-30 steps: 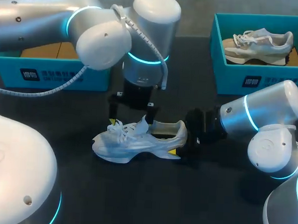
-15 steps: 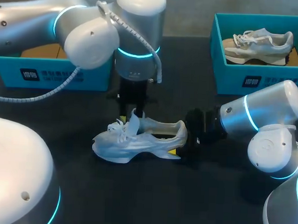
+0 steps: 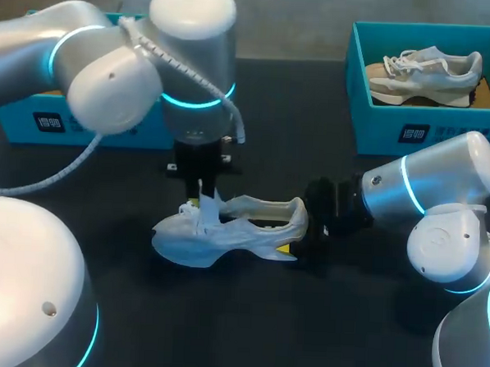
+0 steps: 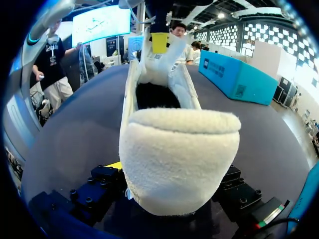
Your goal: Take the shoe out of the shoebox, open the shoe tongue, remove and reinsert the insole, then place the shoe into the shoebox
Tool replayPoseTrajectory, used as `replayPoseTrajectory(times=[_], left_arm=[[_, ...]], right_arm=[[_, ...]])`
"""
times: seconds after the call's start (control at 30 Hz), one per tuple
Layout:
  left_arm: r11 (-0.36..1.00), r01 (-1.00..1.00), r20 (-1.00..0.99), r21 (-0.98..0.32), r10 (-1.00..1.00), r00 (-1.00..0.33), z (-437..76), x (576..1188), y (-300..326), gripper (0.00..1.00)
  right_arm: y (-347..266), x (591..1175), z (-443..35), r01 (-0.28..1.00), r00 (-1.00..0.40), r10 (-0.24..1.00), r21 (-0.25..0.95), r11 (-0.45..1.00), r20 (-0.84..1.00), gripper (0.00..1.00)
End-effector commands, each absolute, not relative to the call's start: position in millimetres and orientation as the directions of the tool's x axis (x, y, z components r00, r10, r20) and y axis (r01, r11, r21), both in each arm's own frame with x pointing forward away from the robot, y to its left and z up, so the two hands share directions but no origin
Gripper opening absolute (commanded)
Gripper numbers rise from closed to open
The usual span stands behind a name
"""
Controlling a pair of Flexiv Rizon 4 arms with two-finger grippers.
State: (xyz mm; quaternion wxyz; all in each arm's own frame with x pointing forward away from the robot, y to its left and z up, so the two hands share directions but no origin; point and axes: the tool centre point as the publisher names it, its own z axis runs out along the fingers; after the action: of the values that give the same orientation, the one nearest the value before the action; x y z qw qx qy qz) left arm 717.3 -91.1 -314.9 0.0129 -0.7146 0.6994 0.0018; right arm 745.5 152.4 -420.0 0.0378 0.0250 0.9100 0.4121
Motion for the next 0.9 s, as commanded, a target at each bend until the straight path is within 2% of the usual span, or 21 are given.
replayPoseTrajectory(times=[0.03,0.5,0.6,0.63,0.7,0.73,0.77,0.8,0.9], left_arm=[[-0.051,-0.998,0.044,-0.03,-0.998,0.05,-317,705,-71,0.0],[-0.141,-0.988,-0.02,0.066,-0.99,0.14,-354,697,-49,0.0],[-0.16,-0.984,-0.014,0.083,-0.987,0.159,-362,695,-46,0.09],[-0.162,-0.983,-0.012,0.084,-0.987,0.162,-365,694,-45,0.24],[-0.177,-0.98,-0.009,0.093,-0.984,0.177,-369,694,-43,0.44],[-0.184,-0.978,-0.006,0.101,-0.983,0.184,-371,694,-41,0.63],[-0.19,-0.976,-0.011,0.104,-0.982,0.19,-373,694,-40,0.93],[-0.198,-0.974,-0.004,0.106,-0.98,0.199,-374,694,-40,1.0],[-0.205,-0.972,-0.008,0.117,-0.979,0.205,-378,694,-39,1.0]], right_arm=[[156,746,-426,0.016,-0.996,0.08,0.749,0.662,-0.049,0.0],[156,746,-426,0.016,-0.996,0.08,0.749,0.662,-0.049,0.0],[156,746,-426,0.016,-0.996,0.08,0.749,0.662,-0.049,0.0],[156,746,-426,0.016,-0.996,0.08,0.749,0.662,-0.049,0.0],[156,746,-426,0.016,-0.996,0.08,0.749,0.662,-0.049,0.0],[156,746,-426,0.016,-0.996,0.08,0.749,0.662,-0.049,0.0],[156,746,-426,0.016,-0.996,0.08,0.749,0.662,-0.049,0.0],[156,746,-426,0.016,-0.996,0.08,0.749,0.662,-0.049,0.0],[156,746,-426,0.016,-0.996,0.08,0.749,0.662,-0.049,0.0]])
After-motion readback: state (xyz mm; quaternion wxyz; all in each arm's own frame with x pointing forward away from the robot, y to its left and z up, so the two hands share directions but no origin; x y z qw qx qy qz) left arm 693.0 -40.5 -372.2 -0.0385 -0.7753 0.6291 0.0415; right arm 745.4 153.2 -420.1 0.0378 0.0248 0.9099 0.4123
